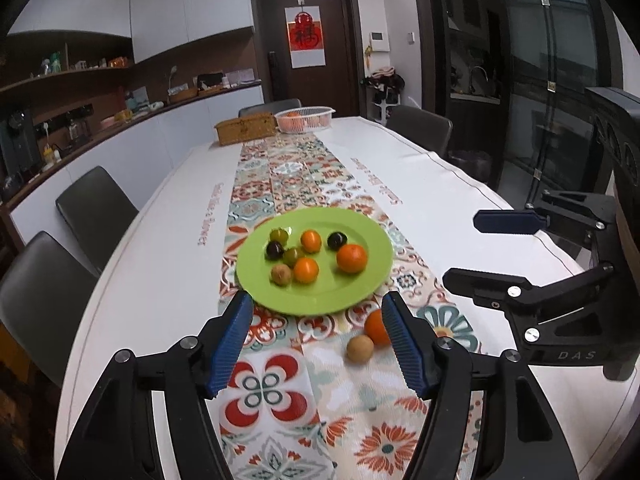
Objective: Organize fruits
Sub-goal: 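Withdraw both open tools toward the last brown fruit and orange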
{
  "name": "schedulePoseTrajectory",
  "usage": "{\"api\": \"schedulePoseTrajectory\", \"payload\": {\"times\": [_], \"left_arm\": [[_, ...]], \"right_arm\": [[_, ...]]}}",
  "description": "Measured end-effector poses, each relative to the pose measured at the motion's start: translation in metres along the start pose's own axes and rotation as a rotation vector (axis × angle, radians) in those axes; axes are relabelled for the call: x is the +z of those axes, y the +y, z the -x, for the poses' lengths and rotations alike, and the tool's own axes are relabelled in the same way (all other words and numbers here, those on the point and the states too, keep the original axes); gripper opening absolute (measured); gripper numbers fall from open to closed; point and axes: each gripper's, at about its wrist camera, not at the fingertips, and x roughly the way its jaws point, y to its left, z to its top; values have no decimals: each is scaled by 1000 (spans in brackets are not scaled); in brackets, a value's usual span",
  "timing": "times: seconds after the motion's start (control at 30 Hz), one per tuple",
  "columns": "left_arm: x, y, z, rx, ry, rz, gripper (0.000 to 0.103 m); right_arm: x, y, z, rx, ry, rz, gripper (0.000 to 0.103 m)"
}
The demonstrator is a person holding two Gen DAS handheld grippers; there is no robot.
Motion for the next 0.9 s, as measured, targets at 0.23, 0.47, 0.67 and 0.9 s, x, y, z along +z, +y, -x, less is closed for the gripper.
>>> {"api": "schedulePoseTrajectory", "payload": {"times": [0.23, 0.47, 0.67, 0.9], "left_arm": [[-15, -3, -11, -42, 24, -44, 66], [-21, -6, -29, -89, 69, -92, 63], [-29, -11, -51, -136, 125, -177, 56], [-35, -18, -71, -199, 176, -261, 49]], "right_arm": [[-10, 9, -13, 45, 58, 66, 61], [-17, 14, -34, 73, 134, 135, 61], [-26, 13, -58, 95, 216, 188, 60], [-31, 20, -77, 128, 277, 269, 60]]}}
